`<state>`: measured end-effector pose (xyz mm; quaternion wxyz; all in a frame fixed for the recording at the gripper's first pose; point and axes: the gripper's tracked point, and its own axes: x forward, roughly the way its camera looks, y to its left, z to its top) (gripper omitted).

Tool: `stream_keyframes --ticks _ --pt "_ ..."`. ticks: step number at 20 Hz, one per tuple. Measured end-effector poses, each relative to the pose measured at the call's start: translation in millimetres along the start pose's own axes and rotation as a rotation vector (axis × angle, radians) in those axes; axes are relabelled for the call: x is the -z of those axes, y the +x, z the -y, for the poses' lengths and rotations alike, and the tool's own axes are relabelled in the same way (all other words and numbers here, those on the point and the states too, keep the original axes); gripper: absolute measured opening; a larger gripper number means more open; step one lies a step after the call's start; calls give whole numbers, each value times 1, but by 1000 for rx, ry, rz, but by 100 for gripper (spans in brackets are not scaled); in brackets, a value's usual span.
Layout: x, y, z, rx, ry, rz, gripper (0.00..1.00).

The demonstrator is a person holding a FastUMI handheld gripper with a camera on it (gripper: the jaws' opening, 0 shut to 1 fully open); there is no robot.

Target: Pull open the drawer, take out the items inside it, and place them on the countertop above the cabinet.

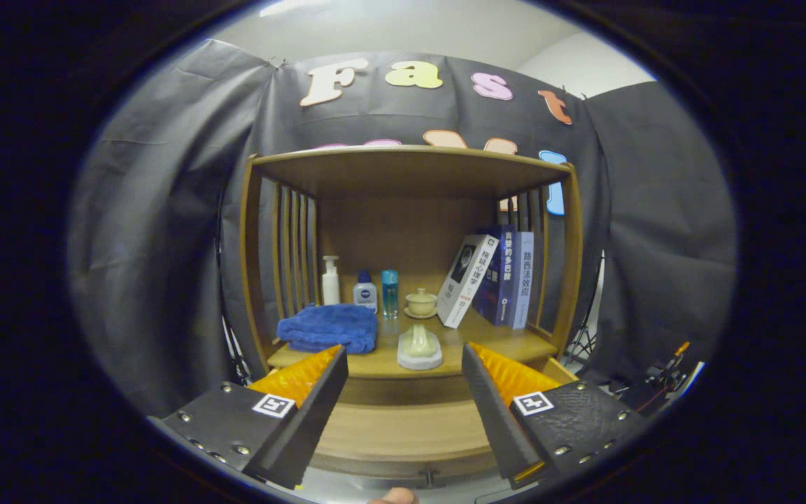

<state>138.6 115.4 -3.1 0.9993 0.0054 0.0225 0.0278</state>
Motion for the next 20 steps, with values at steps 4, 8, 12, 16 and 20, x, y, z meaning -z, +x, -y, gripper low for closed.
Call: stream_keyframes --ticks 4,8,12,16,20 --pt "21 -22 0 -15 4 12 98" --pt "44 -36 4 2 10 25 98" --pt "79 -46 8 8 12 -1 98" --pt "127 -53 21 50 3 -66 98" --pt "154 -49 33 113 16 -87 98"
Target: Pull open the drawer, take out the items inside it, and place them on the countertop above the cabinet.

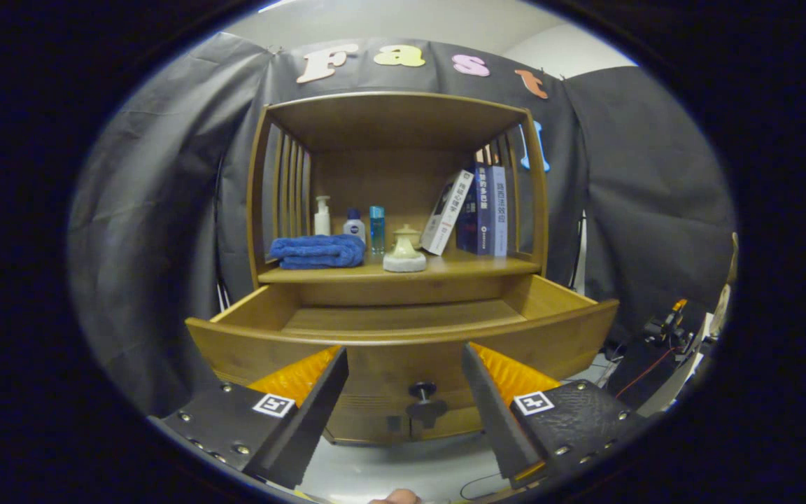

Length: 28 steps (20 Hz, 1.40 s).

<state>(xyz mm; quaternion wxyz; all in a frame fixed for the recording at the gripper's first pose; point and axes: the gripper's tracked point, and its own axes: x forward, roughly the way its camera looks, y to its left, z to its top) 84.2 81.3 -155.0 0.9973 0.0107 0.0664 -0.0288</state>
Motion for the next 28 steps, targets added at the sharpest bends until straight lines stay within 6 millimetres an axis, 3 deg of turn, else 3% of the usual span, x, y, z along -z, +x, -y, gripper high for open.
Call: stream_keyframes --ticks 5,10,19,28 --pt "23 18 3 5 55 -32 98" --pt "41 32 -9 -50 14 -87 100" --pt "39 46 -8 -103 25 -75 98" --pt "27 91 -23 -100 7 -106 99"
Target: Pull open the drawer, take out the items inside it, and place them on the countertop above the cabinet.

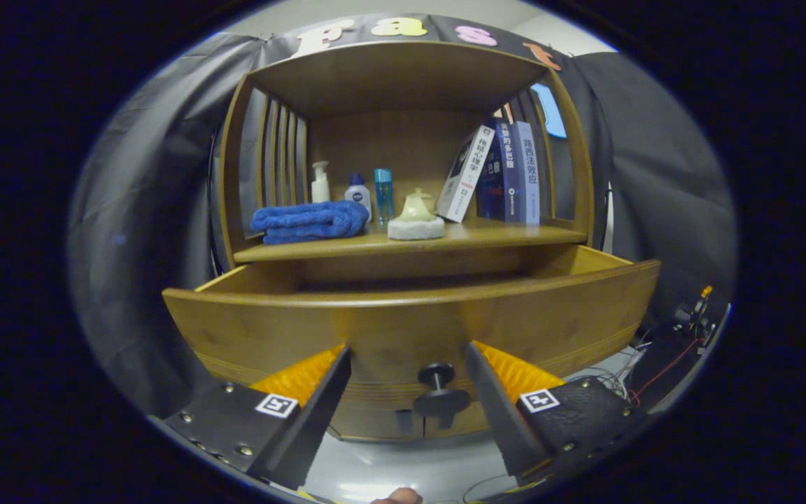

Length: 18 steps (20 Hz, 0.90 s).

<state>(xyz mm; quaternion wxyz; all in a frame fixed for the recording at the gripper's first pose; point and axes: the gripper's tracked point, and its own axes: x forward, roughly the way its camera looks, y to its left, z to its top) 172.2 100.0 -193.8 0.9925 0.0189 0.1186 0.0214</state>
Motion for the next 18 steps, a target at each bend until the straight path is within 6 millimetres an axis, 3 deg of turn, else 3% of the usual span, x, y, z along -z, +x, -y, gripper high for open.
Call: stream_keyframes --ticks 18 --pt "-18 109 -6 -17 43 -18 99"
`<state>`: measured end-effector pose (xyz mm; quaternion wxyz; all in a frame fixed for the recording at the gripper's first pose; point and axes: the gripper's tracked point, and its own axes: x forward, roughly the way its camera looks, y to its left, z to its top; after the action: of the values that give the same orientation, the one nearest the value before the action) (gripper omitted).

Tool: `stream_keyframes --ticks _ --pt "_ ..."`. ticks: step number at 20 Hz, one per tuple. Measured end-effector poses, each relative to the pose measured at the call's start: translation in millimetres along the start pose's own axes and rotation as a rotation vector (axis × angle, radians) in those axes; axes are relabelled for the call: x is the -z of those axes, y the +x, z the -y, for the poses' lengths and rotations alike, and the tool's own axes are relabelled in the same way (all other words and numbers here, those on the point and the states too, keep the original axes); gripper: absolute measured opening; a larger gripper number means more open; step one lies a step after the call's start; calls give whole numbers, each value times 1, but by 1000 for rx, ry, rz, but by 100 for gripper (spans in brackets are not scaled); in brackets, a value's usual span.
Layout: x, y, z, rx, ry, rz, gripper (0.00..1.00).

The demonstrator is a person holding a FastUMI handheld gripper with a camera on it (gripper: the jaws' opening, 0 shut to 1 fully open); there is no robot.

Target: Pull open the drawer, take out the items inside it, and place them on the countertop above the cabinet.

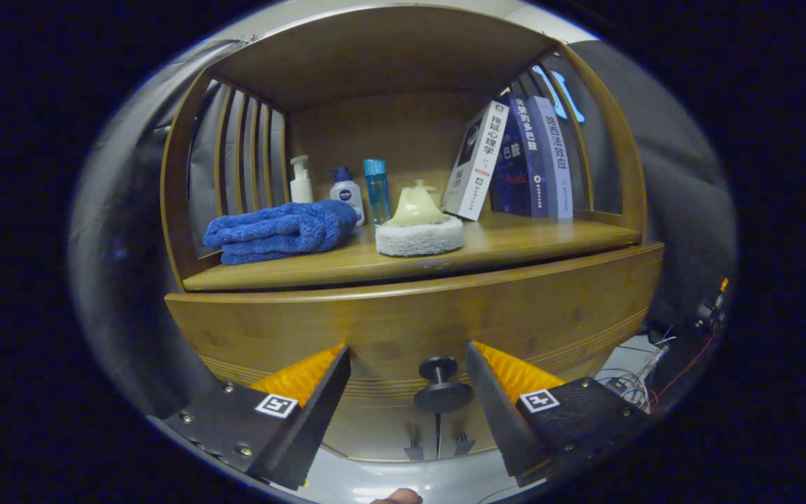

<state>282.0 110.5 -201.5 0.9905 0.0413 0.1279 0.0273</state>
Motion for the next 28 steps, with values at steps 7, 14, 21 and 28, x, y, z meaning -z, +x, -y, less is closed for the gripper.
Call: stream_keyframes --ticks 7,14,21,28 --pt "-2 9 -2 -5 4 5 99" --pt "-19 -5 -7 -20 -13 34 100" --pt "-76 -91 11 22 30 134 99" --pt "-142 -193 24 76 -25 219 99"
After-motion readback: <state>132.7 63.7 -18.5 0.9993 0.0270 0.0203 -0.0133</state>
